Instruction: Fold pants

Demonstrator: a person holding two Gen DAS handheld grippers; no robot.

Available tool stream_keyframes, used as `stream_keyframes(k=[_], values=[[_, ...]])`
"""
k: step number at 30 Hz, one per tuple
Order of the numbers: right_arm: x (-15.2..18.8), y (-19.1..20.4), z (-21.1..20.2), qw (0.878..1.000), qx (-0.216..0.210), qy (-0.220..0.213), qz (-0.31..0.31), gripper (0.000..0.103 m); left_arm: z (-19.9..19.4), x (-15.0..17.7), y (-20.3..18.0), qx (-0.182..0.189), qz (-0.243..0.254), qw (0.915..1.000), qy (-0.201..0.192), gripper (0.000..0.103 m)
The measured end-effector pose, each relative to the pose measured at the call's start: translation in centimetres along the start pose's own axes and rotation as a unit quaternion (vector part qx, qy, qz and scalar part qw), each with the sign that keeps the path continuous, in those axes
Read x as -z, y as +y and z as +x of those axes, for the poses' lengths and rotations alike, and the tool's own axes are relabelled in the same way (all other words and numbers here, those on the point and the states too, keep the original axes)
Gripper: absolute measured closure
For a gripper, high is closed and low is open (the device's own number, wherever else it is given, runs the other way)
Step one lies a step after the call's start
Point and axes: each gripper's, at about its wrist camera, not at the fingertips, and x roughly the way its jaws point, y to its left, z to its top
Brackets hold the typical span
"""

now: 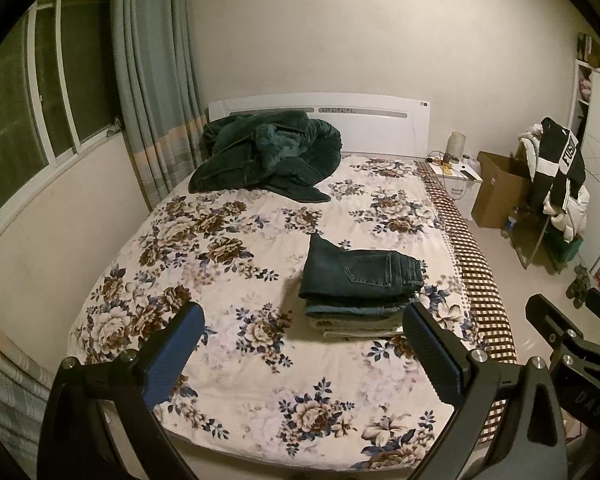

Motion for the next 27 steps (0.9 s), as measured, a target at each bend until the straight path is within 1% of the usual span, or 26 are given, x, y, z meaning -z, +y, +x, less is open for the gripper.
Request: stream_keyframes(k=[20, 27], values=[[0.87, 0.62, -0.26, 1.000, -0.001, 0.004, 0.001, 0.000, -0.29, 0.62, -0.33, -0.005, -0.005, 1.0000, 0.004, 0.002], [0.58, 0.20, -0.10, 1.000, -0.002, 0.003, 0.001, 0.000, -0.28, 0.82, -0.12, -0.004, -0.007, 1.0000, 0.001, 0.002]])
